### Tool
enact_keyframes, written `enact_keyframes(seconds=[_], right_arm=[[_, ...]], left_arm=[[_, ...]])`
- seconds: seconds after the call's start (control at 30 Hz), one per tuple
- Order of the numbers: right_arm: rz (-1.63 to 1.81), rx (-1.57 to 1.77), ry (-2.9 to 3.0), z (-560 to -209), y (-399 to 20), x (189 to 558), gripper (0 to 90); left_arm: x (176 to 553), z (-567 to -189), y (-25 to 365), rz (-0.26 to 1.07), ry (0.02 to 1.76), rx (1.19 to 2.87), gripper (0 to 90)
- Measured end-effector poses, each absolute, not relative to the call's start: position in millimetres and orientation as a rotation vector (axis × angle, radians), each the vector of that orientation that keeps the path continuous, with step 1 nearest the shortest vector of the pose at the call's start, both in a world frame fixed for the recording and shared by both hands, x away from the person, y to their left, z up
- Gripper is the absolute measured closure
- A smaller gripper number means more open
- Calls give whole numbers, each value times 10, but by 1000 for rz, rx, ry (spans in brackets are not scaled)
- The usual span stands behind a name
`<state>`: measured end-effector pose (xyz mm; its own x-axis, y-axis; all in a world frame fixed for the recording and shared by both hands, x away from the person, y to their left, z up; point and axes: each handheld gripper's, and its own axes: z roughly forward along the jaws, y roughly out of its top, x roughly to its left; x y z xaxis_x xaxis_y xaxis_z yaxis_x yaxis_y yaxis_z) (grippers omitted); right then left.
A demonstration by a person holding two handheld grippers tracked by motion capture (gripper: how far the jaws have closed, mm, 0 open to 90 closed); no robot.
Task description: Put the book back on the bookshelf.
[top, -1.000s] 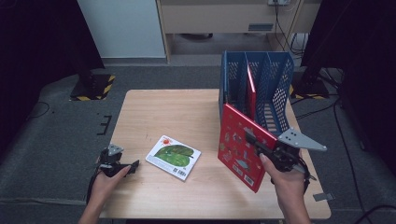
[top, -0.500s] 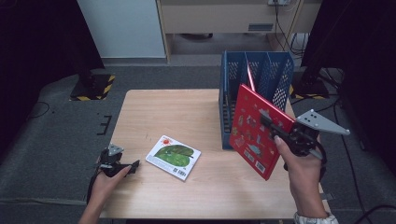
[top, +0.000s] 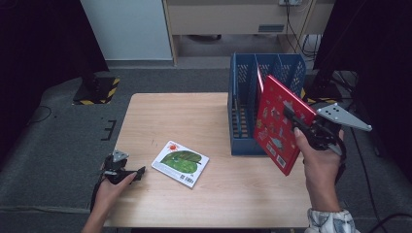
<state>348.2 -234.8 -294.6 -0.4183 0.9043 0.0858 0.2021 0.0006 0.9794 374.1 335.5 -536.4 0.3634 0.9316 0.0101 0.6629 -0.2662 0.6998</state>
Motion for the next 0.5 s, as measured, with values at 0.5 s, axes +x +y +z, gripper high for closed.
enact_keyframes(seconds=[0.5], right_arm=[[1348,1187,1608,-2961,-2462,3631,796]], left_arm=[[3744,-5365,3350,575,1374,2021,13]])
